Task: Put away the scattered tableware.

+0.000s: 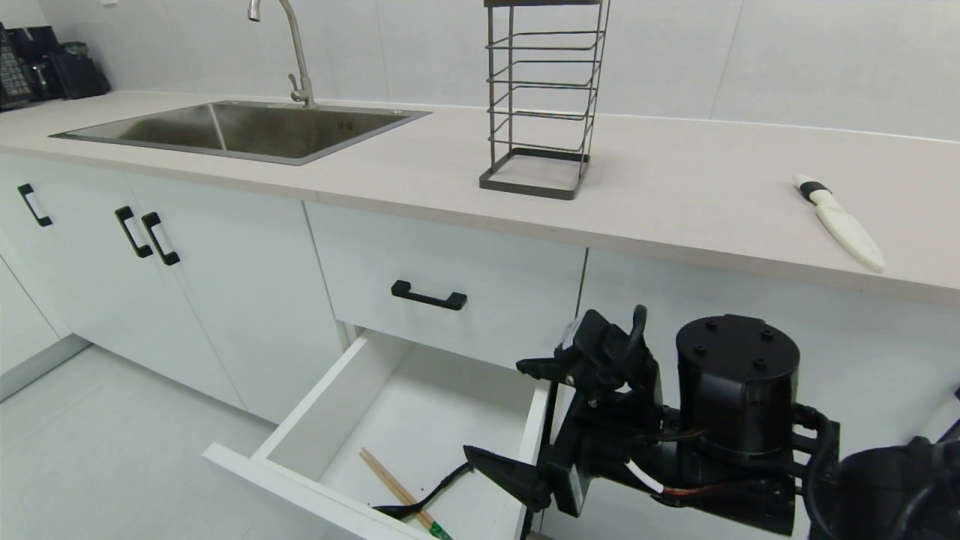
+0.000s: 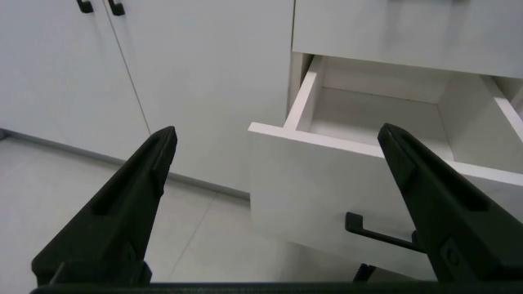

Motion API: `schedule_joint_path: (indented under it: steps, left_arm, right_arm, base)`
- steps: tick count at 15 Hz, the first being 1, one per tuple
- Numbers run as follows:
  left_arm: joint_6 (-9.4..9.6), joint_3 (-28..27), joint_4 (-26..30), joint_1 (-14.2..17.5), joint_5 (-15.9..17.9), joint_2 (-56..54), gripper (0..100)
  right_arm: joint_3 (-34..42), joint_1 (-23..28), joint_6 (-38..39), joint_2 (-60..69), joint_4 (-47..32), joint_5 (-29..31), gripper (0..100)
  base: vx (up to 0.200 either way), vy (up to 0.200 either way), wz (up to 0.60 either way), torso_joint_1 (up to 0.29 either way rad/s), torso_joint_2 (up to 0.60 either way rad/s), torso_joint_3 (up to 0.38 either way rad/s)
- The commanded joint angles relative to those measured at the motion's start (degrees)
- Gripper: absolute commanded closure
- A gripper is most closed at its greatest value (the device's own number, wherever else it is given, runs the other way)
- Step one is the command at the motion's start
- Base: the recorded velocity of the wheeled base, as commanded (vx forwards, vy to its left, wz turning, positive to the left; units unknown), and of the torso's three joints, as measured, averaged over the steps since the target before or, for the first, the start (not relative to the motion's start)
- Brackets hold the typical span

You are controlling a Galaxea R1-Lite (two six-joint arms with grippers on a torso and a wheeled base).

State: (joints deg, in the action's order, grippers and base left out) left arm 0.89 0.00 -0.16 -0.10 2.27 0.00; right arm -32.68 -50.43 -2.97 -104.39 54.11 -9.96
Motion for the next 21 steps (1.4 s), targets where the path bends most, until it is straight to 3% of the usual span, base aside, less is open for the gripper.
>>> schedule_joint_path:
  steps: [1,13,21]
  left_arm:
    - [-0.01,0.0,-0.02,0.01,0.02,0.0,0]
    - [-0.01,0.0,-0.02,0.01,0.02,0.0,0]
    - [-0.01,0.0,-0.02,0.01,0.02,0.0,0]
  right_arm:
    - [0.08,-0.19,-0.01,0.76,0.03,-0.06,0]
    - [6.14,1.21,-0.01,9.2,0.03,-0.59,0]
    - [9.39,6.66,-0.01,20.45,-0.5,-0.68,0]
  base:
    - [0.0,0.0,0.0,0.0,0.0,0.0]
    - [0.0,0.0,0.0,0.0,0.0,0.0]
    - [0.0,0.0,0.0,0.0,0.0,0.0]
